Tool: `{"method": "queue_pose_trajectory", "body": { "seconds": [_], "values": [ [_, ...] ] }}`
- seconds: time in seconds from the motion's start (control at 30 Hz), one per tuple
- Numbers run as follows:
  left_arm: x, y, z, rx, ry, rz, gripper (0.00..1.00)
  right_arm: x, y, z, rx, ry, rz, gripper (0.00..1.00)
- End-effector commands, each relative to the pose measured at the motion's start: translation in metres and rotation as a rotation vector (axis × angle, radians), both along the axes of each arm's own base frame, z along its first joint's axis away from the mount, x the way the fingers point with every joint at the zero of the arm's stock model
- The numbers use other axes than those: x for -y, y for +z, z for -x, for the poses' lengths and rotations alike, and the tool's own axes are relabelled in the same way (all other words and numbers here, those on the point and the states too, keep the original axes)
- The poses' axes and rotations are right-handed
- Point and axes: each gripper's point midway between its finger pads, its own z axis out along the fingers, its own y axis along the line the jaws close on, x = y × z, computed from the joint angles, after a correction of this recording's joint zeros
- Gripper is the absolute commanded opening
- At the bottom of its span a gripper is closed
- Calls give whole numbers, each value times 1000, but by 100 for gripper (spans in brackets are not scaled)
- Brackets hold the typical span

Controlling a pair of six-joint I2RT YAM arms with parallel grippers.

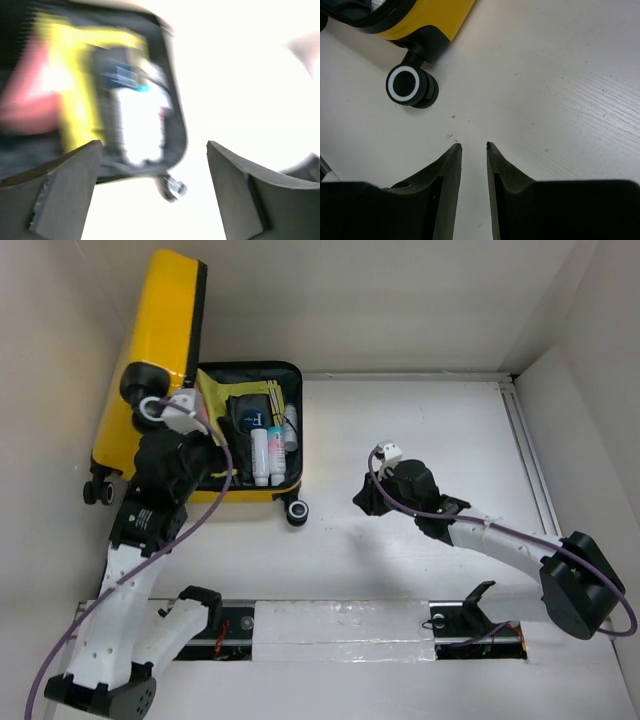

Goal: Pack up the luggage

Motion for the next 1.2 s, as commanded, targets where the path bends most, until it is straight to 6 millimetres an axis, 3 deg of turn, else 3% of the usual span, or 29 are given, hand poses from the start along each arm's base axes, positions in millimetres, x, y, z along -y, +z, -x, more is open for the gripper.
{"method": "queue_pose_trajectory", "body": {
  "seconds": [0.0,0.03,0.07,0.17,0.27,0.4,0.43,0.47,0.5,0.6,0.63,0.7,0.77,0.8,0.83,0.87,0.93,0.97,1.03,1.07,1.1,1.13,1.17],
  "values": [
    [88,-15,29,-101,-553,88,84,-9,27,-13,70,-17,-38,32],
    [96,-20,30,-113,-609,92,89,-9,27,-13,64,-21,-44,32],
    [111,-19,44,-128,-735,125,100,-7,27,-14,68,-33,-40,32],
    [131,-15,66,-137,-963,143,100,-2,34,-17,88,-61,-40,32],
    [145,-3,80,-127,-1073,163,100,2,36,-18,95,-82,-33,32],
    [158,30,93,-26,-1218,239,92,7,39,-23,108,-111,-32,14],
    [161,48,90,35,-1227,263,88,8,43,-23,115,-111,-38,9],
    [162,57,85,66,-1209,271,77,10,45,-20,120,-112,-44,1],
    [162,71,79,113,-1174,280,73,11,49,-21,125,-125,-54,0],
    [147,99,15,176,-814,320,57,18,55,-20,141,-145,-61,0],
    [126,102,-29,143,-551,329,46,20,55,-22,143,-153,-59,0],
    [86,99,-74,100,-250,337,32,22,59,-19,154,-154,-69,0],
    [21,90,-121,100,97,298,9,27,60,-21,157,-171,-66,0],
    [-3,82,-131,100,210,278,0,27,61,-21,157,-171,-66,0],
    [-26,76,-139,99,309,282,0,27,61,-21,157,-171,-66,0],
    [-65,64,-151,86,425,278,0,27,61,-21,157,-171,-66,0],
    [-104,59,-161,97,505,310,0,28,62,-29,158,-190,-61,0],
    [-145,42,-168,67,582,318,0,26,63,-31,157,-190,-60,0],
    [-176,26,-173,23,638,318,0,24,74,-42,166,-198,-72,0],
    [-193,18,-174,6,678,301,0,18,68,-46,153,-180,-58,0],
    [-222,6,-178,-17,755,272,0,16,68,-50,145,-169,-62,0],
    [-236,-2,-176,-45,800,230,0,10,78,-54,155,-141,-77,0],
    [-248,-5,-175,-48,843,204,0,7,73,-58,144,-141,-68,0]
  ]
}}
